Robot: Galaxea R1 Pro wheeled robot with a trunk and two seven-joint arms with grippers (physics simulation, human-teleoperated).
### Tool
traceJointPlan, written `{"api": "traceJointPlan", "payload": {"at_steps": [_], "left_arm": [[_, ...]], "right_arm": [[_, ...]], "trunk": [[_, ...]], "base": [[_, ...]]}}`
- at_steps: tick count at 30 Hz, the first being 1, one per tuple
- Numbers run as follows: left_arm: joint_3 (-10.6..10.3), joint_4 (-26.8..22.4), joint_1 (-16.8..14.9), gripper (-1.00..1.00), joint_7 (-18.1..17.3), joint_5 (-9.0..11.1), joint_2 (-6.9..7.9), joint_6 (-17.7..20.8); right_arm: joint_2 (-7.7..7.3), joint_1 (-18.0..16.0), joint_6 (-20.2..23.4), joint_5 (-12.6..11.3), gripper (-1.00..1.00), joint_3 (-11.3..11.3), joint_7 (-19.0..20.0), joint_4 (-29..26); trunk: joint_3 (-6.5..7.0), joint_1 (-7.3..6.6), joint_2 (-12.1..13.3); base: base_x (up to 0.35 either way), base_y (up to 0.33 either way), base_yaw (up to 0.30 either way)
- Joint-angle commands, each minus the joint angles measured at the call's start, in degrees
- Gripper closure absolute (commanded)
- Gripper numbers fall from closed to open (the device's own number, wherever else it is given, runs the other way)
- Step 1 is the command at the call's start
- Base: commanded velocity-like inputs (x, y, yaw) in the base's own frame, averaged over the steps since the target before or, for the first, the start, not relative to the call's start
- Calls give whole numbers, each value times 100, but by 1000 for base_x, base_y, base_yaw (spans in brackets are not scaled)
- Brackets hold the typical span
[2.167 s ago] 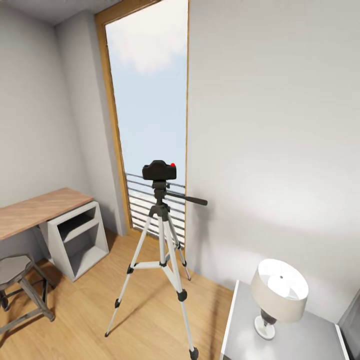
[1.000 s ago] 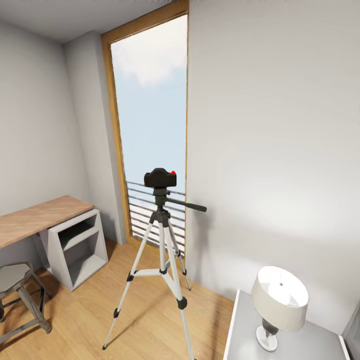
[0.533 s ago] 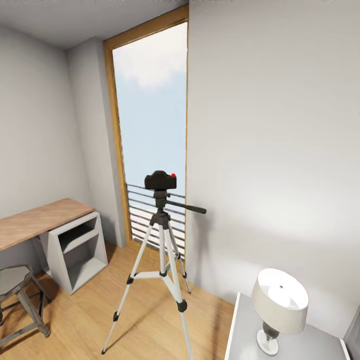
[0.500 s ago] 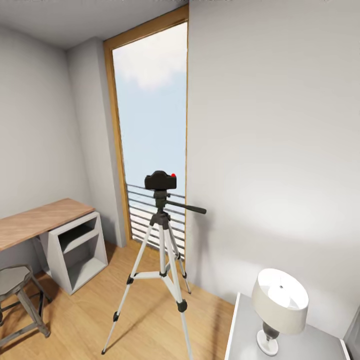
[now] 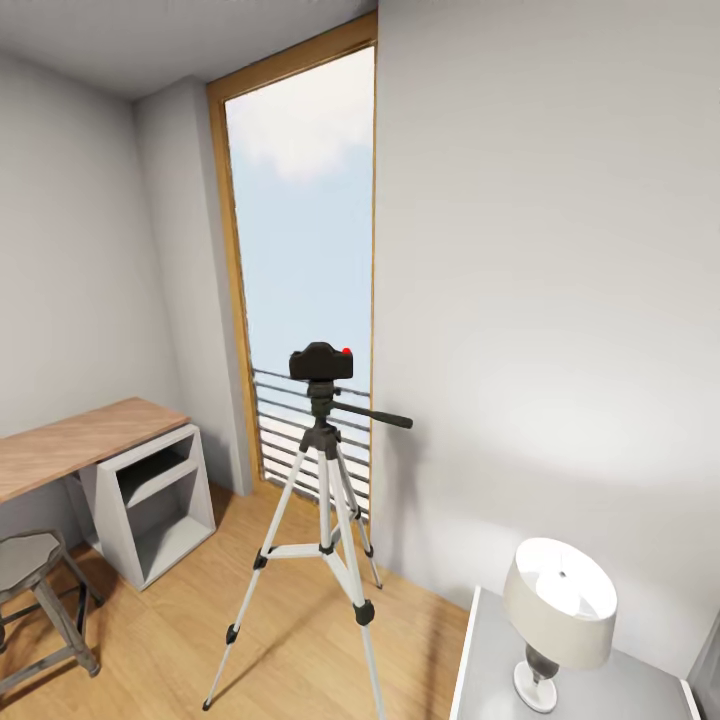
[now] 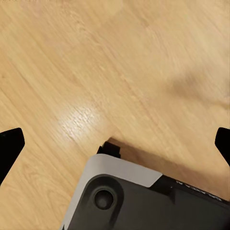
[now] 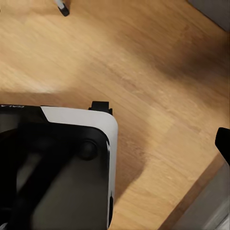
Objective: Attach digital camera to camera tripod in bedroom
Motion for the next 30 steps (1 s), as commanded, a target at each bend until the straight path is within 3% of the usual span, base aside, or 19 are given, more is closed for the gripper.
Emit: {"api": "traceJointPlan", "payload": {"at_steps": [1,30], "left_arm": [[-50,-3,-1,-100,16,42,1,-10],[-53,-2,1,-100,16,23,5,-11]], "right_arm": [[-1,-5,-4,46,-100,-12,15,8],[-15,-6,-250,47,-100,-4,19,11]], "trunk": [[-3,1,-3],[-2,1,-3]], "base": [[0,0,0],[0,0,0]]}}
